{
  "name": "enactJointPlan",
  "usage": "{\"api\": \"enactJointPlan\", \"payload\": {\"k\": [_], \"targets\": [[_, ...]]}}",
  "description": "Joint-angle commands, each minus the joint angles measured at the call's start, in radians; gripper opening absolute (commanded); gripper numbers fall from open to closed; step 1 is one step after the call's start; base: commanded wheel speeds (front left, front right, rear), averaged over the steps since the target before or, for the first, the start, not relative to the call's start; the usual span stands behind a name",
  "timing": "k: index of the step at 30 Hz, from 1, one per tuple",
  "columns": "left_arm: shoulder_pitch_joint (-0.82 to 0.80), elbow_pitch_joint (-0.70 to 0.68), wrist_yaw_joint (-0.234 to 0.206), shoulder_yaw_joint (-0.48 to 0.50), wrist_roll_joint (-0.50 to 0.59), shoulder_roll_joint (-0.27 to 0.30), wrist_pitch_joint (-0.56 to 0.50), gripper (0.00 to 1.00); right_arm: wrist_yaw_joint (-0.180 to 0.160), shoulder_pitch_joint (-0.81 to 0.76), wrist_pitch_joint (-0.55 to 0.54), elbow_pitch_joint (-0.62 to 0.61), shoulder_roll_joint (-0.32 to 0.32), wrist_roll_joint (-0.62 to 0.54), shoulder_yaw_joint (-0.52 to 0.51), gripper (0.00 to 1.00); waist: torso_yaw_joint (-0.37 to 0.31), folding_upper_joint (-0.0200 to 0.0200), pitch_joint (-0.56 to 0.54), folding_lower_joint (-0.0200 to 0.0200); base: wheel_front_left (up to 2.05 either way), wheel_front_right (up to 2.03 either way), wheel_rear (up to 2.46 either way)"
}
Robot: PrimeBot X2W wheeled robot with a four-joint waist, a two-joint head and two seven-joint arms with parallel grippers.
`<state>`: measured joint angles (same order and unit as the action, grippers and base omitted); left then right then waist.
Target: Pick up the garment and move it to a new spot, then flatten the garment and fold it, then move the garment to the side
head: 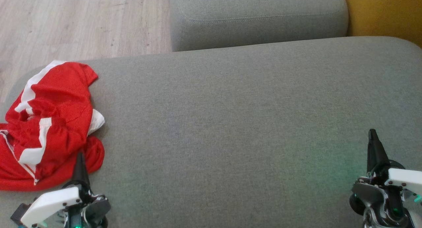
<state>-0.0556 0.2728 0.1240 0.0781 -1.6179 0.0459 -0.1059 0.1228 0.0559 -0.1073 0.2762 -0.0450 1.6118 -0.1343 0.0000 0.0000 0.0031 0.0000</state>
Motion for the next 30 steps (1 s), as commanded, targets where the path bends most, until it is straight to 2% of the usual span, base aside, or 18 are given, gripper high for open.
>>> {"api": "enactJointPlan", "payload": {"k": [1, 11, 12, 15, 23, 30], "targets": [[-0.052, -0.028, 0.007, 0.035, 0.009, 0.004, -0.007, 0.00, 0.008, 0.052, -0.006, -0.031, -0.005, -0.003, 0.021, 0.00, 0.000, 0.0000, 0.000, 0.0000, 0.00, 0.00, 0.00], [-0.052, -0.028, 0.007, 0.035, 0.009, 0.004, -0.007, 0.00, 0.008, 0.052, -0.006, -0.031, -0.005, -0.003, 0.021, 0.00, 0.000, 0.0000, 0.000, 0.0000, 0.00, 0.00, 0.00], [0.000, 0.000, 0.000, 0.000, 0.000, 0.000, 0.000, 1.00, 0.000, 0.000, 0.000, 0.000, 0.000, 0.000, 0.000, 1.00, 0.000, 0.0000, 0.000, 0.0000, 0.00, 0.00, 0.00], [0.025, 0.052, -0.001, -0.009, 0.001, -0.001, 0.003, 1.00, 0.000, -0.030, 0.002, 0.053, 0.004, 0.000, 0.004, 1.00, 0.000, 0.0000, 0.000, 0.0000, 0.00, 0.00, 0.00], [0.021, 0.041, 0.000, -0.017, 0.028, -0.001, 0.026, 1.00, 0.000, -0.026, 0.026, 0.042, 0.001, -0.032, 0.033, 1.00, 0.000, 0.0000, 0.001, 0.0000, 0.00, 0.00, 0.00], [0.020, 0.023, -0.010, -0.021, 0.134, -0.001, 0.047, 1.00, 0.001, -0.021, 0.046, 0.032, 0.002, -0.124, 0.043, 1.00, -0.002, 0.0000, 0.002, 0.0000, 0.00, 0.00, 0.00]]}}
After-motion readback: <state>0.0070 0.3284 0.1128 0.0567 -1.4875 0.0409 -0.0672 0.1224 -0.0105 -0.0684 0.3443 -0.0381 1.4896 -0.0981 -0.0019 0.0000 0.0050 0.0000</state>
